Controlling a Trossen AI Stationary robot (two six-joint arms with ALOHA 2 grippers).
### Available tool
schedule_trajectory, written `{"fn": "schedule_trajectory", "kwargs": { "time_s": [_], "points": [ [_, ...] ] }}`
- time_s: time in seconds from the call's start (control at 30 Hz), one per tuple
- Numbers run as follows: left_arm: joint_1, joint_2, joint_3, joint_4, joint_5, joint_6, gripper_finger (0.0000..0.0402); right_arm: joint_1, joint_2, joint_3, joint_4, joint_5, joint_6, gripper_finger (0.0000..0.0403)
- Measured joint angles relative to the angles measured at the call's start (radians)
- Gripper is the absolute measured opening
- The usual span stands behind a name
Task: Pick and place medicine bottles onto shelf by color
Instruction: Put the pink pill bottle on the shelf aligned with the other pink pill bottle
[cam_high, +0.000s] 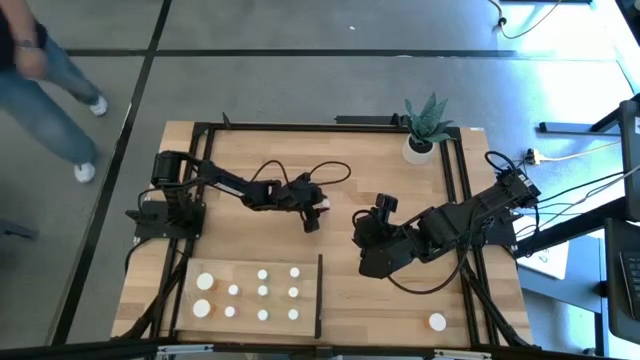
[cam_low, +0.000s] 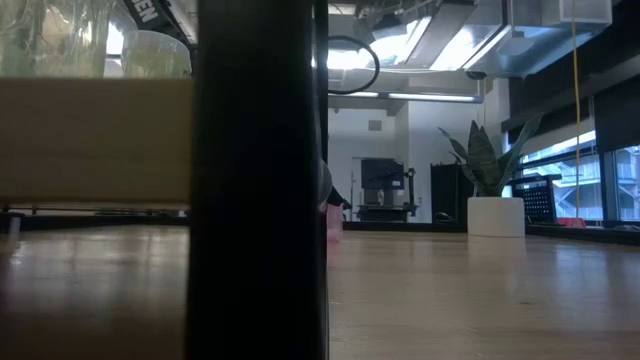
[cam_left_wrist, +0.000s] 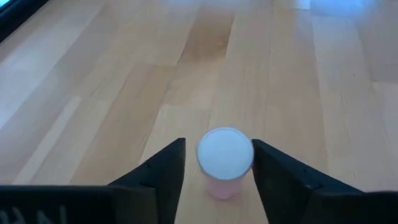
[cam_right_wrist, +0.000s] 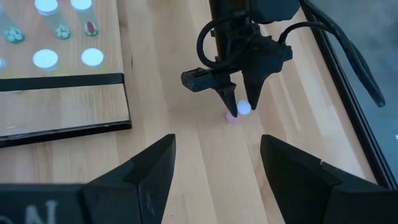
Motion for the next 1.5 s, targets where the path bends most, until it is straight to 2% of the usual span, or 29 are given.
{"fn": "schedule_trajectory", "kwargs": {
  "time_s": [0.33,0.73,1.0,1.17,1.5],
  "points": [
    [-0.029,0.0,0.0,0.0,0.0,0.033,0.0125,0.0,0.0,0.0,0.002,0.0,0.0,0.0236],
    [-0.035,-0.022,-0.001,-0.024,-0.001,0.033,0.0117,0.0,0.0,0.0,0.001,0.0,0.001,0.0236],
    [-0.084,-0.186,-0.001,-0.216,-0.043,0.011,0.0117,0.0,0.0,0.0,0.007,0.0,-0.004,0.0236],
    [-0.146,-0.324,-0.001,-0.358,-0.105,-0.031,0.0117,0.0,0.0,0.0,0.011,0.0,-0.087,0.0236],
    [-0.34,-0.565,-0.001,-0.651,-0.278,-0.235,0.0117,0.0,0.0,0.0,0.025,0.0,-0.103,0.0236]
  ]
}}
